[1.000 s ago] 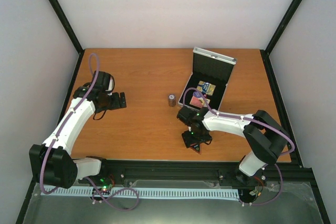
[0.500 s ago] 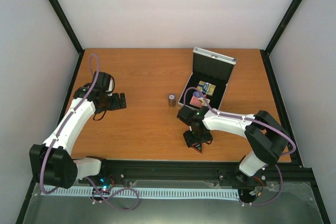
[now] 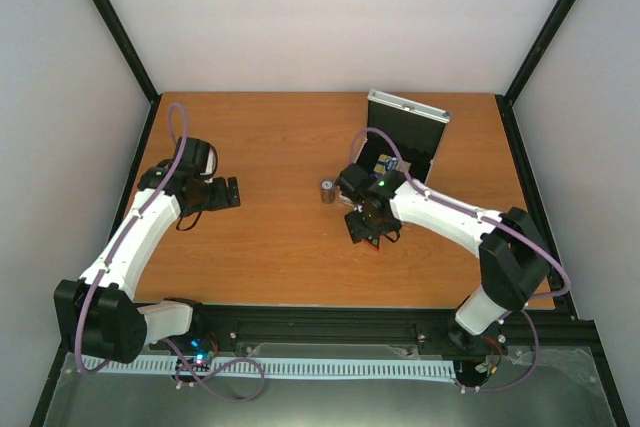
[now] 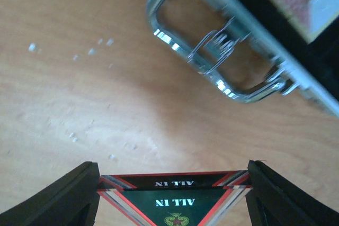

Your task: Pack up texas hold em set

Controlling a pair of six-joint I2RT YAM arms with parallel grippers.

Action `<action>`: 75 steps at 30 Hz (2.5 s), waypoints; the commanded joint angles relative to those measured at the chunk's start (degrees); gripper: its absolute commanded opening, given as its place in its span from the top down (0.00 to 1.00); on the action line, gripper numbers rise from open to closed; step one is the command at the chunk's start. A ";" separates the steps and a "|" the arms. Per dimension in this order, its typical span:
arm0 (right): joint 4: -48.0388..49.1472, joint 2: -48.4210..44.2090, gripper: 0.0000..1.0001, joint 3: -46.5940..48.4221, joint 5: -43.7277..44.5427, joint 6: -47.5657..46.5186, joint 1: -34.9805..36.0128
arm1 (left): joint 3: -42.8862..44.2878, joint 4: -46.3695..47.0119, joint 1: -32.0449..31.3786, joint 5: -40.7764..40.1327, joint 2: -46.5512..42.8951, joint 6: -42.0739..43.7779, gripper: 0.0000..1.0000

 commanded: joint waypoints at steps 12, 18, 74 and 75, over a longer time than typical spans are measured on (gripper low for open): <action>3.14 12.72 0.42 16.51 2.51 -11.41 -16.17 | 1.07 -0.07 -0.26 -0.74 0.01 0.13 0.00; 5.10 16.05 0.42 17.33 2.53 -12.70 -18.55 | 1.28 -0.38 -0.26 -0.98 0.20 0.03 0.00; 7.41 23.99 0.22 19.93 3.07 -10.55 -23.24 | 0.46 0.79 -0.26 -1.37 2.61 0.18 0.00; 7.40 23.86 0.21 19.85 3.34 -10.45 -23.20 | 0.47 0.80 -0.26 -1.34 2.60 0.19 0.00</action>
